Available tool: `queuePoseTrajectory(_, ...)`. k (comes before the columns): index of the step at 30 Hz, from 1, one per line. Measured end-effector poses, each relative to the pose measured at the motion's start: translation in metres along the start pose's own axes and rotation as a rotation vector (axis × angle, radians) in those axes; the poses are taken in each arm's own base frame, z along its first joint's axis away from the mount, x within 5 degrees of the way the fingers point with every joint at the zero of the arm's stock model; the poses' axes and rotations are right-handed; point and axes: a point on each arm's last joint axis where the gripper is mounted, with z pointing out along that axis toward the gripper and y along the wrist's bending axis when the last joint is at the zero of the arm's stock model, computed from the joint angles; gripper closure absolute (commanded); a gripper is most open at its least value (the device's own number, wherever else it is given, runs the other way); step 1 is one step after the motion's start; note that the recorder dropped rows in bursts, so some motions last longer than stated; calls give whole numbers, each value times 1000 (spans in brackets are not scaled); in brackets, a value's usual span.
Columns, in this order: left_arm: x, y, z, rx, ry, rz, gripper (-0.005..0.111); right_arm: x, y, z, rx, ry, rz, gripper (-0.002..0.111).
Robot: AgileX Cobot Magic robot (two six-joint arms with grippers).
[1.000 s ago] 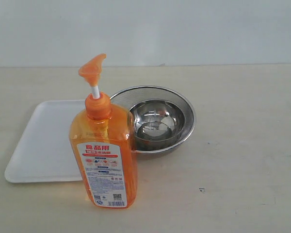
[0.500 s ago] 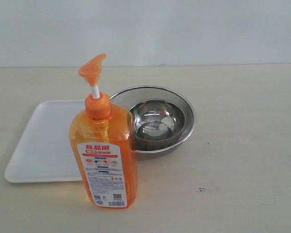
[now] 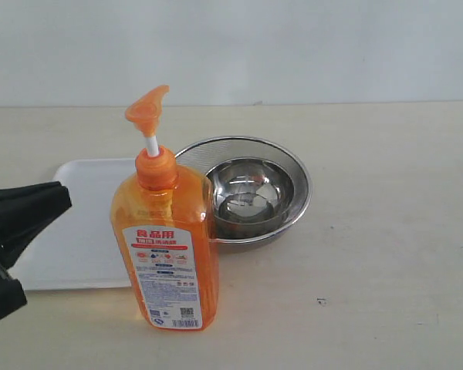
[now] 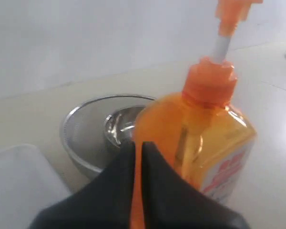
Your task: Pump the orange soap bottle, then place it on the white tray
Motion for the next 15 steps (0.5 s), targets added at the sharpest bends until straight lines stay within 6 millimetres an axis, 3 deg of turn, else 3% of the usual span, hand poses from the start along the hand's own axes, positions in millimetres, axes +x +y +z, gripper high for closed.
queuePoseTrajectory(10,14,-11,2,155,123,41,101,0,0,0,0,0,0,108)
queuePoseTrajectory(13,15,-12,2,164,130,46,87,0,0,0,0,0,0,108)
queuePoseTrajectory(15,16,-11,2,160,135,47,67,0,0,0,0,0,0,108)
